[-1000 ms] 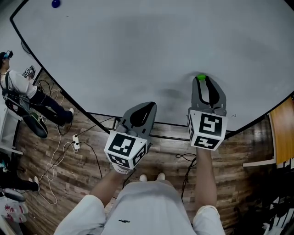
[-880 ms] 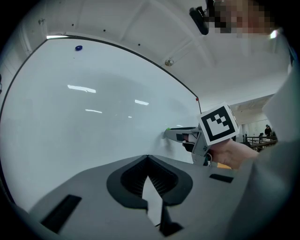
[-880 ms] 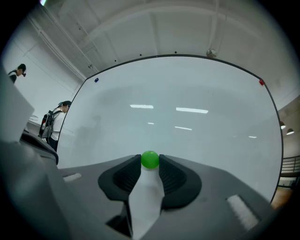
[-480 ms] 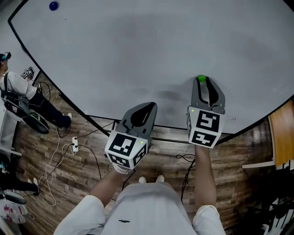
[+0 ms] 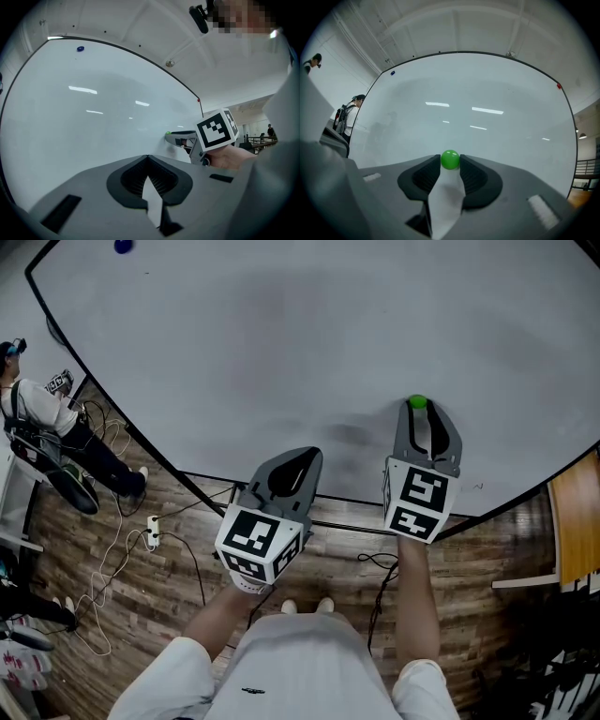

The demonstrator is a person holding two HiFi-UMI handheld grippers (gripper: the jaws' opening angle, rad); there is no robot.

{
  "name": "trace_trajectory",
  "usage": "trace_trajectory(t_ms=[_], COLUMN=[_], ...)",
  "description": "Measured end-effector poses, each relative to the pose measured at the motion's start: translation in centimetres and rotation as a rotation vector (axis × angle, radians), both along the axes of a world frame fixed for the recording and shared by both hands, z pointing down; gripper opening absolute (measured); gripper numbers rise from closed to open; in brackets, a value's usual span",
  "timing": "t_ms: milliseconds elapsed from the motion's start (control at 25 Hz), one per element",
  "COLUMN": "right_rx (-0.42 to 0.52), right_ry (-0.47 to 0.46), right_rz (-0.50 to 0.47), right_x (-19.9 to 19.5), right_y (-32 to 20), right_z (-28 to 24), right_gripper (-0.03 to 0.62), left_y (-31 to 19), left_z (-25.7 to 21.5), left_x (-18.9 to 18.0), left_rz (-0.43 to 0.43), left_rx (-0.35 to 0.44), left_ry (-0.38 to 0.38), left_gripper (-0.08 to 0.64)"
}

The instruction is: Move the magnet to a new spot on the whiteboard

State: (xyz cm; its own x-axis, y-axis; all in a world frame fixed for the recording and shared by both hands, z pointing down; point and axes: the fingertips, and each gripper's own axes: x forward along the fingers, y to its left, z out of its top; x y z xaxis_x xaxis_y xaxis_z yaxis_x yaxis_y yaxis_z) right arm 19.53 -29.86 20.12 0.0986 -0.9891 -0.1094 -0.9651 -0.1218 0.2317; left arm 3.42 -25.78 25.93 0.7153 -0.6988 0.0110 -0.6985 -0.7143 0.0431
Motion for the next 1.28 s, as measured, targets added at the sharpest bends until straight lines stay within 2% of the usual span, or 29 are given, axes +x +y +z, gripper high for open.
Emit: trace_trajectory(t_ms=[520, 760, 960, 1280], right_rx=[0.028, 0.052, 0.06, 0.057], right_ry=[-0.062, -0.1, -0.132, -0.142], right_rz=[-0.023, -0.024, -0.03, -0.086], right_x=[-0.1, 0.2, 0.4, -0.8], right_y=[2.7, 5.2, 7.3, 10.4], right_z=[0.5, 0.7, 1.5, 3.4], right_gripper=[0.147, 0.084, 0.005, 0.003], left_y=[2.0, 3.2, 4.0, 4.7], left_z=[0.0, 0.4, 0.6, 1.7], left_x=[-0.8, -1.3, -1.6, -2.1], left_rz=[0.001, -0.001, -0.002, -0.001], left_rx=[0.006, -0.003, -0.006, -0.022], left_ry=[-0.003, 0.003, 0.009, 0.013], left_gripper=[0.006, 0.006, 0.006, 0.006])
